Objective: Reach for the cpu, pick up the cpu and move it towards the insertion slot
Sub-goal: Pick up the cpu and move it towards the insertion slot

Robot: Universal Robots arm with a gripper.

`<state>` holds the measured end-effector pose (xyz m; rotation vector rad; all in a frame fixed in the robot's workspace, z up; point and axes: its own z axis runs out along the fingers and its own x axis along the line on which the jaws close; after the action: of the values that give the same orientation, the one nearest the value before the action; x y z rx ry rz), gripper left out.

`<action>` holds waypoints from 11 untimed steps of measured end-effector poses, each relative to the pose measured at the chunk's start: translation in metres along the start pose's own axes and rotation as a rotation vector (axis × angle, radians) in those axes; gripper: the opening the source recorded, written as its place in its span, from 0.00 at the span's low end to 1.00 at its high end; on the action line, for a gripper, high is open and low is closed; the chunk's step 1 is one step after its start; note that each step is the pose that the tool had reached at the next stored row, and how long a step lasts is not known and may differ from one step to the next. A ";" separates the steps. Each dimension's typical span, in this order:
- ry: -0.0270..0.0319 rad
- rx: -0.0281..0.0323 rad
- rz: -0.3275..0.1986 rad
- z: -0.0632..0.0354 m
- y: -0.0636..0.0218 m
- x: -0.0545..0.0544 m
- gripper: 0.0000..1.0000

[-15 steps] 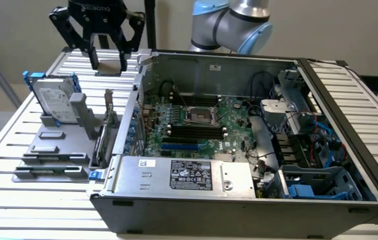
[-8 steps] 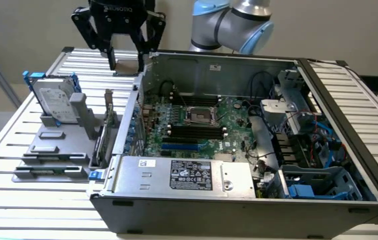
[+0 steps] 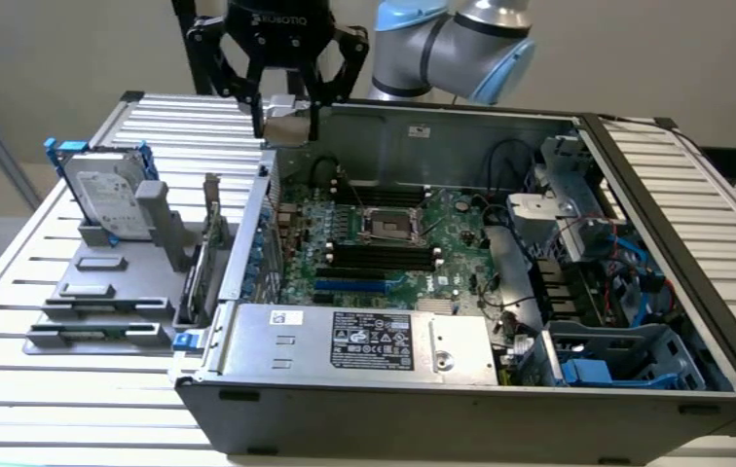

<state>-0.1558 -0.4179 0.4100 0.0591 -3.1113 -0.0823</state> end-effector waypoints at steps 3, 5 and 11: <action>0.0000 -0.0004 0.000 -0.0004 -0.0005 -0.013 0.55; 0.0000 -0.0007 0.000 -0.0007 -0.0008 -0.023 0.55; 0.0000 -0.0013 0.000 -0.0015 -0.0018 -0.050 0.55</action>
<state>-0.1059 -0.4179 0.4101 0.0592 -3.1112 -0.0844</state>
